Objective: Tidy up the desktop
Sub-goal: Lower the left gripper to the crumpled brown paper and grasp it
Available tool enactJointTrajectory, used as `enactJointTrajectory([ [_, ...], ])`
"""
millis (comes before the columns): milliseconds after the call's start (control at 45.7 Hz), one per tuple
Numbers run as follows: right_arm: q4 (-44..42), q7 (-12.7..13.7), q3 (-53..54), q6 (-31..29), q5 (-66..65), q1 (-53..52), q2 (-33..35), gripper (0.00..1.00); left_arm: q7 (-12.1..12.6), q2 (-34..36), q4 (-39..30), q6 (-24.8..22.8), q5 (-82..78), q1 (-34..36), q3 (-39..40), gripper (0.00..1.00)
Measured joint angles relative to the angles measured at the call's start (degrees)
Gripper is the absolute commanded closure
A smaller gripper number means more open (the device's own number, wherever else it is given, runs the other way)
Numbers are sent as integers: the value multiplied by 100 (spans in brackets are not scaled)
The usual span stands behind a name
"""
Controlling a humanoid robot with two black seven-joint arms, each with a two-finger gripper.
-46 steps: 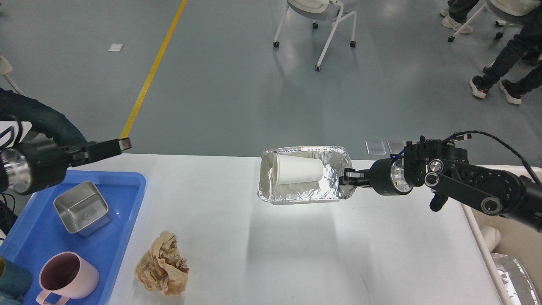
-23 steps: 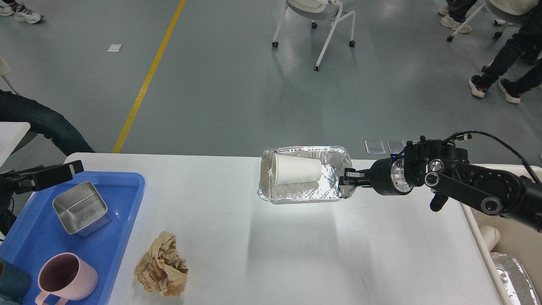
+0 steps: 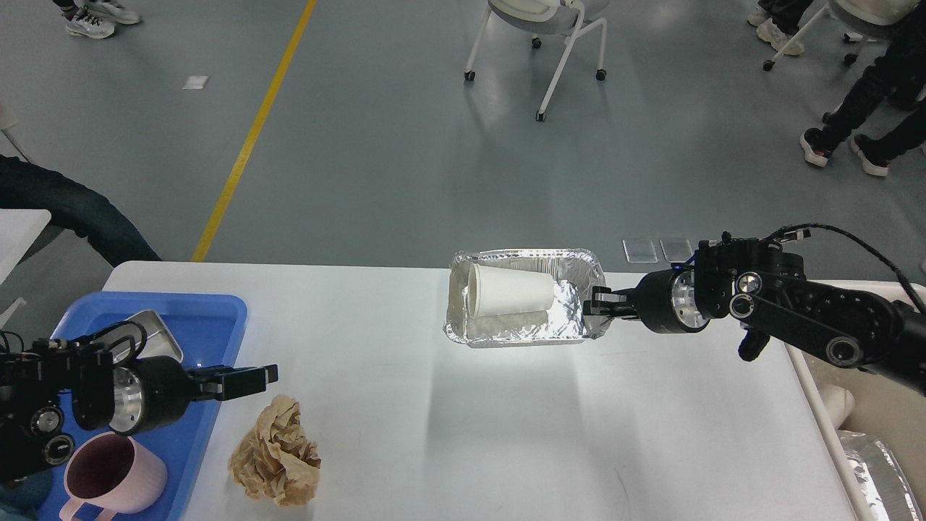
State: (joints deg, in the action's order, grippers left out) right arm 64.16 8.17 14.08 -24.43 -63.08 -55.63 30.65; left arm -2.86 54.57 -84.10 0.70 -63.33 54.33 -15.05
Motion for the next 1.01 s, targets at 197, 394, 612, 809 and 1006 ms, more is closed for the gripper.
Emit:
enactJointTrajectory([
  [197, -8, 0, 0, 0, -3, 14, -28, 100, -21, -595, 371, -10, -274, -289, -129, 3],
  [394, -10, 0, 0, 0, -3, 16, -49, 100, -21, -1175, 741, -8, -421, -641, -183, 9],
  [612, -10, 0, -4, 0, -3, 10, -12, 100, -38, -1343, 820, 0, -438, -771, -369, 64],
  [809, -22, 0, -4, 12, -3, -6, -56, 100, -71, -1297, 822, -34, -443, -691, -558, 89],
  [1006, -28, 0, -15, 18, -3, -25, -60, 100, -402, -1153, 738, -264, -433, -510, -534, 93],
])
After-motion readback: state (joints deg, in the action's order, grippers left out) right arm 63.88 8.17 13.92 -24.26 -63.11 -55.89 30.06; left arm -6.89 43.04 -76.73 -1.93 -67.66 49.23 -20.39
